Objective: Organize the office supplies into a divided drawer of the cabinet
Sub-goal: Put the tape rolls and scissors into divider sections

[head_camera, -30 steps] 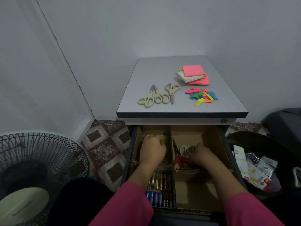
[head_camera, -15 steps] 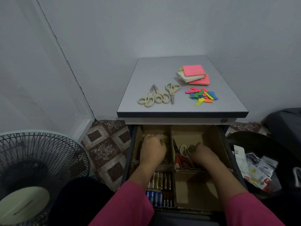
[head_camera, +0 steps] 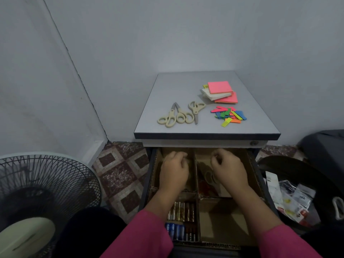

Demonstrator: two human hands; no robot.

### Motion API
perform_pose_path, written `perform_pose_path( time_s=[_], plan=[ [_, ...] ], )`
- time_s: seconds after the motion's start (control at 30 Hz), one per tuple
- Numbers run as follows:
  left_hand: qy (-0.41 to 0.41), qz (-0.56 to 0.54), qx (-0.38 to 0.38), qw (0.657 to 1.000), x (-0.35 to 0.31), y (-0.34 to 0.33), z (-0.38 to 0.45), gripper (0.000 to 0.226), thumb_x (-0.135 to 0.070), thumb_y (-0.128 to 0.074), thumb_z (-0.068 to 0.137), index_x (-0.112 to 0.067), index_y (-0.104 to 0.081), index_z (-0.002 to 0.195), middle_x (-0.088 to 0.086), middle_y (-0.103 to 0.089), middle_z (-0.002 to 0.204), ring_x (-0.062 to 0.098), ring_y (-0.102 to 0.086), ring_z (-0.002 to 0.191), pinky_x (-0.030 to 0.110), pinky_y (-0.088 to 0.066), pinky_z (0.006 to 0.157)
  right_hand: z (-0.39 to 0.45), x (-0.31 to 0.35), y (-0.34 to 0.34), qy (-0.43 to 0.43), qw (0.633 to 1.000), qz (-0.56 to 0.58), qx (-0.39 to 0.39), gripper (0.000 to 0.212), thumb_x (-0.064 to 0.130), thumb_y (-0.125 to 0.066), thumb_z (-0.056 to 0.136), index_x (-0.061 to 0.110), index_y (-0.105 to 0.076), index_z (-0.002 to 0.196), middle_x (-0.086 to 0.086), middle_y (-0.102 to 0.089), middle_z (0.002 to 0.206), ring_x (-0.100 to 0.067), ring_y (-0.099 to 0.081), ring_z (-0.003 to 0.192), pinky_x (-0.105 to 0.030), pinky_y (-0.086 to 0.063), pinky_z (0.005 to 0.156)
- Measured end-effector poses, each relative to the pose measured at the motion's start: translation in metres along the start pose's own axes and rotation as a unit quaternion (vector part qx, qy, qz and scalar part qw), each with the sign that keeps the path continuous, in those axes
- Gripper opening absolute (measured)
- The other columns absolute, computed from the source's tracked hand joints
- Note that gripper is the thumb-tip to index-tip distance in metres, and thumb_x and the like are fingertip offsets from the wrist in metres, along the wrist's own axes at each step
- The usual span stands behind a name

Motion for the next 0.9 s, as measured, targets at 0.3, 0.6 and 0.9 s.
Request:
perform_pose_path(
  time_s=[0.3, 0.6, 0.9],
  plan=[
    [-0.083, -0.027, -0.174, 0.981, -0.043, 0.053, 0.057, 0.017, -0.010, -0.052, 0.095, -0.007, -0.067, 0.102, 0.003, -0.062, 0.093, 0.013, -0.056, 0.089, 0.023, -0.047, 0.077, 0.047, 0.071, 0.032, 0.088, 0.987, 0.060, -0.117, 0.019, 0.020, -0.053, 0.096, 0.014, -0.064, 0.109, 0.002, -0.062, 0.099, -0.005, -0.053, 0.087, -0.018, -0.043, 0.075],
    [0.023, 0.181, -0.030, 0.983, -0.055, 0.048, 0.125, 0.026, -0.012, -0.044, 0.098, -0.001, -0.062, 0.113, 0.013, -0.056, 0.106, 0.023, -0.055, 0.088, 0.027, -0.038, 0.067, 0.114, 0.095, 0.021, -0.045, 0.997, -0.058, 0.010, 0.022, 0.027, -0.062, 0.089, 0.010, -0.051, 0.080, -0.005, -0.050, 0.077, -0.017, -0.049, 0.070, -0.025, -0.032, 0.052],
    [0.075, 0.257, 0.091, 0.959, -0.073, 0.052, 0.137, 0.008, -0.004, -0.051, 0.087, -0.009, -0.057, 0.088, 0.011, -0.061, 0.105, 0.026, -0.059, 0.096, 0.029, -0.043, 0.071, 0.130, 0.086, 0.019, -0.106, 0.990, -0.054, 0.075, 0.021, 0.012, -0.059, 0.089, 0.011, -0.044, 0.073, -0.004, -0.041, 0.068, -0.014, -0.041, 0.059, -0.024, -0.030, 0.046]
  ],
)
Point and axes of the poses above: each hand's wrist, its own z-axis towards the middle knuckle, its own y-axis out of the back of the hand, x = y × z, the point moved 3 cm from there along z, towards the middle knuckle
